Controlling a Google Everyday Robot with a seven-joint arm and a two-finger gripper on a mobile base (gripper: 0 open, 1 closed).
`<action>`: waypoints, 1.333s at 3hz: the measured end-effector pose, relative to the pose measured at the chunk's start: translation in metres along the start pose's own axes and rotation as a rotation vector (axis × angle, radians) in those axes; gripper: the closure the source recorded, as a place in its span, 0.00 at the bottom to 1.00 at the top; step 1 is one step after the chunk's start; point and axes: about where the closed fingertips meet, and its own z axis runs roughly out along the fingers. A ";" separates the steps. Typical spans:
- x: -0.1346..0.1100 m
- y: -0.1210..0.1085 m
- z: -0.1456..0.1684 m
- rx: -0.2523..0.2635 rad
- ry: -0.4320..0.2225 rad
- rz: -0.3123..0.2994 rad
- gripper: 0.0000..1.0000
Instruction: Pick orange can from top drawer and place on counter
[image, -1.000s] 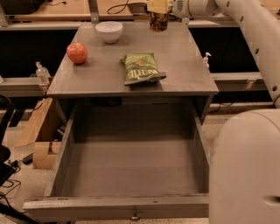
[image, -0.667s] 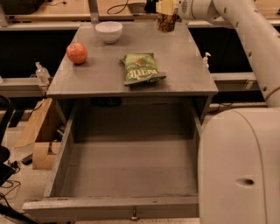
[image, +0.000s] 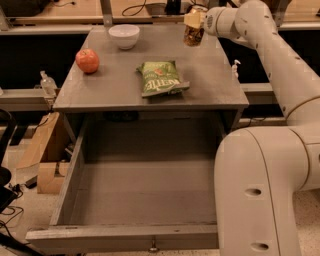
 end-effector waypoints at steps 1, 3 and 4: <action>0.001 0.000 0.002 0.000 -0.003 0.000 1.00; 0.022 0.006 0.063 0.028 -0.096 -0.055 1.00; 0.038 0.005 0.077 0.068 -0.065 -0.167 1.00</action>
Offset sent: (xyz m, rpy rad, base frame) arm 0.0452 0.0302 -0.0295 0.0405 -0.0801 -0.0278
